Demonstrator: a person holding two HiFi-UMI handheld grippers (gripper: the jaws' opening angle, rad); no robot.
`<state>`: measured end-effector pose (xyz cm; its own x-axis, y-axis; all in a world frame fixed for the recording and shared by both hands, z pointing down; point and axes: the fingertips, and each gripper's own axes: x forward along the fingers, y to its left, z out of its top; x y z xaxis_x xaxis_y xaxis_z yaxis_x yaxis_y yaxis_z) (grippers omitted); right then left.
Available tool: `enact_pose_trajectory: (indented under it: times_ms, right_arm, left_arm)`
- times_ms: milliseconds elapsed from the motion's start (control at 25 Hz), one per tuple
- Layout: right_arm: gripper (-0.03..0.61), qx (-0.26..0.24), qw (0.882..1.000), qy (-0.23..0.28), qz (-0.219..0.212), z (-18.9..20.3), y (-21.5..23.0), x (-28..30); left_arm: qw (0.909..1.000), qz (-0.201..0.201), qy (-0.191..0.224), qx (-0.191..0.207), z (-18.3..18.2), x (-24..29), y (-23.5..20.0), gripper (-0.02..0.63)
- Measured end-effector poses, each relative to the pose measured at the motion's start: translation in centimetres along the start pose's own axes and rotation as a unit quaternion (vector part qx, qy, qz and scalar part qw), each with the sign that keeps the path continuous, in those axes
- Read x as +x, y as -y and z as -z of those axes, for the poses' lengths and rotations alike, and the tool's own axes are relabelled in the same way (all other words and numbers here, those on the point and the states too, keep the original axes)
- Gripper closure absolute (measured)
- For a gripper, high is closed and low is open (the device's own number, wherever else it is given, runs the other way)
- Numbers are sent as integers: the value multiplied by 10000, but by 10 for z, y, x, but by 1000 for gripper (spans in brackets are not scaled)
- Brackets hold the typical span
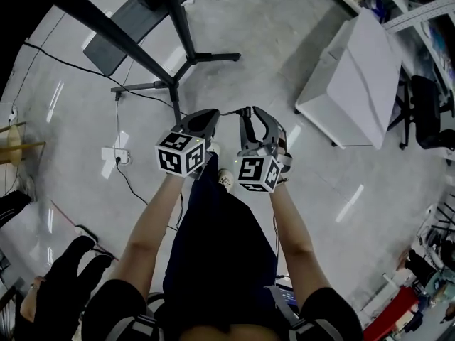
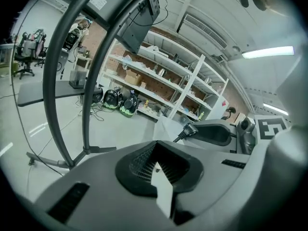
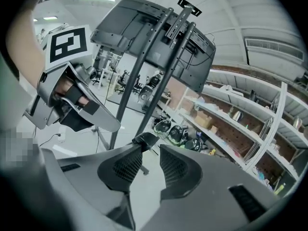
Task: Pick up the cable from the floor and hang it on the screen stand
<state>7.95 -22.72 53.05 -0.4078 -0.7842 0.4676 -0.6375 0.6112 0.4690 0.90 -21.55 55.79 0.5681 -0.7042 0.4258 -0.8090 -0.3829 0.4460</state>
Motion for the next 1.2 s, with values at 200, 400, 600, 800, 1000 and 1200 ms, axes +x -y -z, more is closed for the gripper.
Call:
enact_pose_trajectory:
  times_ms: [200, 400, 600, 800, 1000, 1200]
  right_arm:
    - [448, -195, 9995, 226, -34, -32, 9, -21]
    - [448, -218, 9985, 492, -5, -67, 23, -45]
    - [448, -221, 9970, 735, -30, -97, 21, -68]
    - [448, -188, 9949, 970, -196, -123, 13, -94]
    - [449, -84, 9932, 1104, -346, -139, 2, -109]
    - [449, -2, 9891, 1371, -534, -166, 5, -118]
  left_arm:
    - [9998, -63, 178, 24, -34, -20, 18, 611]
    - [9993, -144, 341, 14, -65, -43, 30, 611]
    - [9984, -167, 501, 178, -86, -70, 42, 611]
    - [9962, -320, 665, 461, -104, -99, 50, 611]
    - [9949, -423, 789, 462, -106, -127, 50, 611]
    - [9933, -572, 909, 425, -111, -148, 52, 611]
